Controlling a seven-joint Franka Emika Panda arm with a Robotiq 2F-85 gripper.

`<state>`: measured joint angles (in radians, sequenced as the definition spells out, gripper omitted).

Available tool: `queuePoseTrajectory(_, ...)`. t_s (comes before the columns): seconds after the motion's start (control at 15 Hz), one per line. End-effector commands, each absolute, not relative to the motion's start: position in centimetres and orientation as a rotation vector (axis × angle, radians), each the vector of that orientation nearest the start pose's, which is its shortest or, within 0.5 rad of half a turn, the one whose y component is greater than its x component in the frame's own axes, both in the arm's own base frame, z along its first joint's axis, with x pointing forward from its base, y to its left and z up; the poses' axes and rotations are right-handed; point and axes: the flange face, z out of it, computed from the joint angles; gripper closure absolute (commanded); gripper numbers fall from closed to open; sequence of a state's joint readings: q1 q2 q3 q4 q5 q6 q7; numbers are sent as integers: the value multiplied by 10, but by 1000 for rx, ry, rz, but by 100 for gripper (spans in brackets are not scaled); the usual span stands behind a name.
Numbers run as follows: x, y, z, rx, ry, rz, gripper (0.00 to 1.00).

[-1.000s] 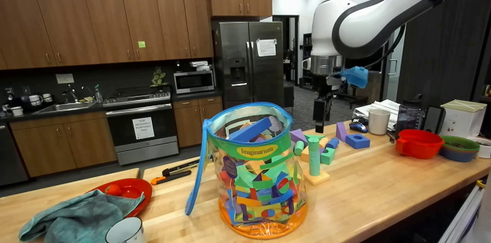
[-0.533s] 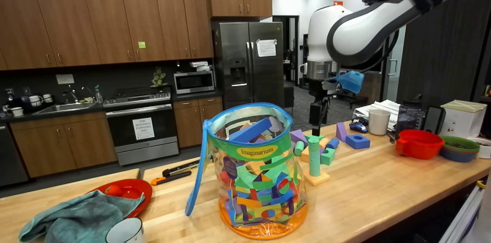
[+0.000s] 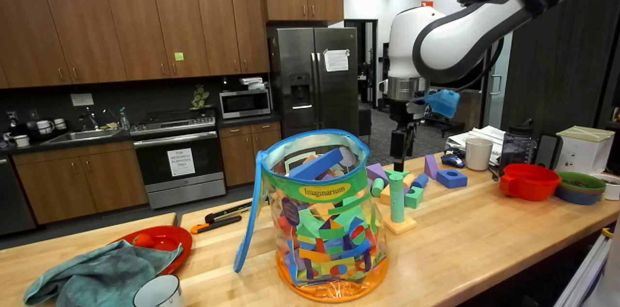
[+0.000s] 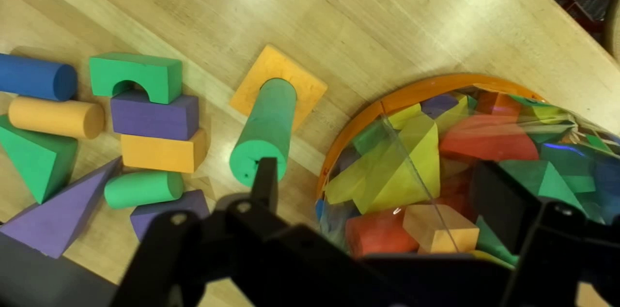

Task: Put the green cylinder in the bag.

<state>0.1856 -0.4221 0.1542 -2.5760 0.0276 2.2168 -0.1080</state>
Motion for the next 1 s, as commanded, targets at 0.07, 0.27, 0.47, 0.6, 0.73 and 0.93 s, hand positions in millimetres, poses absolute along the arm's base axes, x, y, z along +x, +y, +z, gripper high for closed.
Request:
queuePoseTrajectory(0.07, 400, 132, 402, -3130, -579, -161, 0)
queuePoseTrajectory(0.27, 417, 122, 398, -3143, -486, -208, 0)
queuePoseTrajectory(0.47, 434, 106, 393, -3167, -402, -245, 0)
queuePoseTrajectory(0.6, 441, 94, 387, -3187, -348, -219, 0)
queuePoseTrajectory(0.73, 446, 85, 375, -3204, -304, -164, 0)
queuePoseTrajectory(0.93, 447, 78, 353, -3193, -263, -96, 0)
